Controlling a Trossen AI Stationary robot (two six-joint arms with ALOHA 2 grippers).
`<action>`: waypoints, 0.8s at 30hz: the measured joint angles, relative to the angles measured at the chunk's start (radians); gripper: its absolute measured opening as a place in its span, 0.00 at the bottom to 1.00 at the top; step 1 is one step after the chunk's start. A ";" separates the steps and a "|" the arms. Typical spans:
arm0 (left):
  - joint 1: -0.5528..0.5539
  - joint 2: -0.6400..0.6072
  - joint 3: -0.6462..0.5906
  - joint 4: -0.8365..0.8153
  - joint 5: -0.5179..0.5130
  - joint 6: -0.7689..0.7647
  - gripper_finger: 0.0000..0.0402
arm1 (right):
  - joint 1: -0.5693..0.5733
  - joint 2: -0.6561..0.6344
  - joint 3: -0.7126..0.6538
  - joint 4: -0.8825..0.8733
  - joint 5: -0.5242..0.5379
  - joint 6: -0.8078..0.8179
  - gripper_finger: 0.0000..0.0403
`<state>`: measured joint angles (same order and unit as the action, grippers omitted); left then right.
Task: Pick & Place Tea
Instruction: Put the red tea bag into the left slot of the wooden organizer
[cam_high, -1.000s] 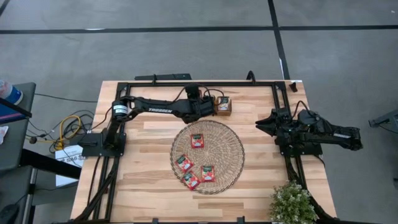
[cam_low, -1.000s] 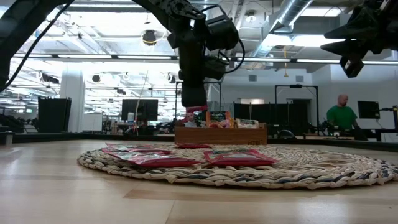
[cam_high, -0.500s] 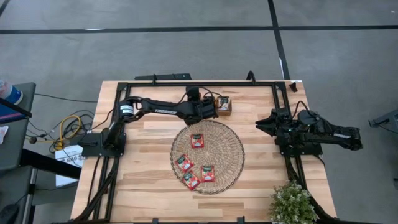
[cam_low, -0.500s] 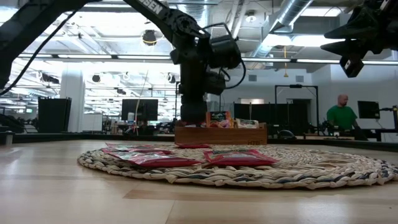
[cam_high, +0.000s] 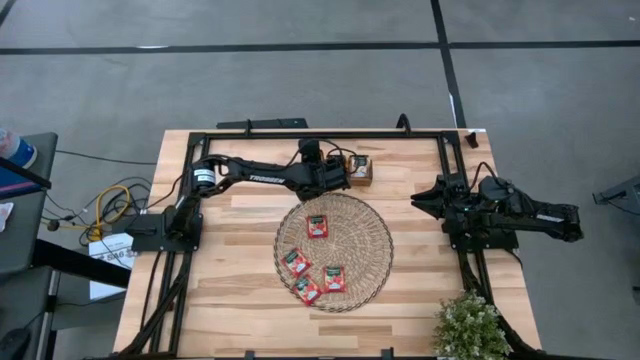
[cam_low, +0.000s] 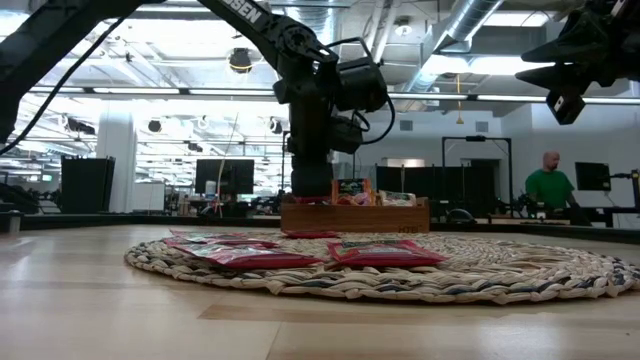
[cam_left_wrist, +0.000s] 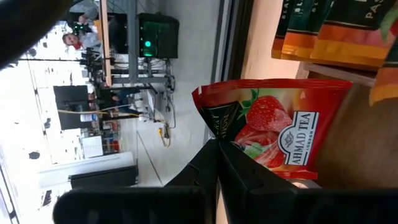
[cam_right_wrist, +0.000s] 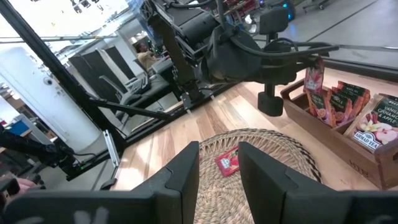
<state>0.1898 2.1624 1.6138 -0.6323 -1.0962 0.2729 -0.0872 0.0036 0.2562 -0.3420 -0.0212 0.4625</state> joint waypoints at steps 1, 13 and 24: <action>0.000 0.000 0.000 0.000 0.000 0.000 0.00 | 0.000 0.000 0.000 0.000 0.000 0.000 0.25; -0.009 0.074 -0.001 0.037 -0.076 0.084 0.00 | 0.000 0.000 0.000 0.001 0.000 0.000 0.25; -0.018 0.077 -0.001 0.029 -0.047 0.051 0.00 | 0.000 0.001 0.000 0.002 0.000 0.000 0.26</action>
<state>0.1719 2.2395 1.6131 -0.6031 -1.1434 0.3241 -0.0872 0.0044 0.2562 -0.3405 -0.0216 0.4629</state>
